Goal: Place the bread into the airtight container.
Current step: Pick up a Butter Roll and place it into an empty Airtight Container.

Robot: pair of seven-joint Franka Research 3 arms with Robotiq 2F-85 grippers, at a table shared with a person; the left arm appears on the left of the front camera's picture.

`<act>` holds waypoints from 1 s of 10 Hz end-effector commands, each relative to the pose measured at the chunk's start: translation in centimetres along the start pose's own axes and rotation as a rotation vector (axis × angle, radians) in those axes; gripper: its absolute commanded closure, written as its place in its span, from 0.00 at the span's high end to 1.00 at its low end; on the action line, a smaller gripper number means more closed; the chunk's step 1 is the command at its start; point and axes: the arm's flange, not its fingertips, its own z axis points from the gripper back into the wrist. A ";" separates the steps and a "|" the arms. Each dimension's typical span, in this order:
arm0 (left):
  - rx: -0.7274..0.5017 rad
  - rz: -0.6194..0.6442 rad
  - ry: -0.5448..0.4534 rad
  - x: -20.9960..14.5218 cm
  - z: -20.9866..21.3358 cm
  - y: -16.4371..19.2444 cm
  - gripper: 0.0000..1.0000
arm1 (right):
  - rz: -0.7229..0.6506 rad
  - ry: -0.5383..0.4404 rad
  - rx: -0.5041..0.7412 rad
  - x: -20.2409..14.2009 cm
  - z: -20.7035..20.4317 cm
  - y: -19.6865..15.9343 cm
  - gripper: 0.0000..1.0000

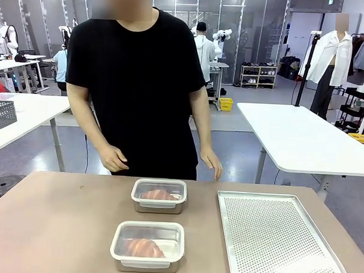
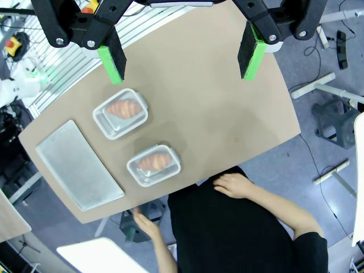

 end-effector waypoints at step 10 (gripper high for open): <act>-0.003 0.002 -0.002 0.0 0.1 -0.1 1.00 | -0.003 0.007 -0.003 0.1 0.1 0.2 1.00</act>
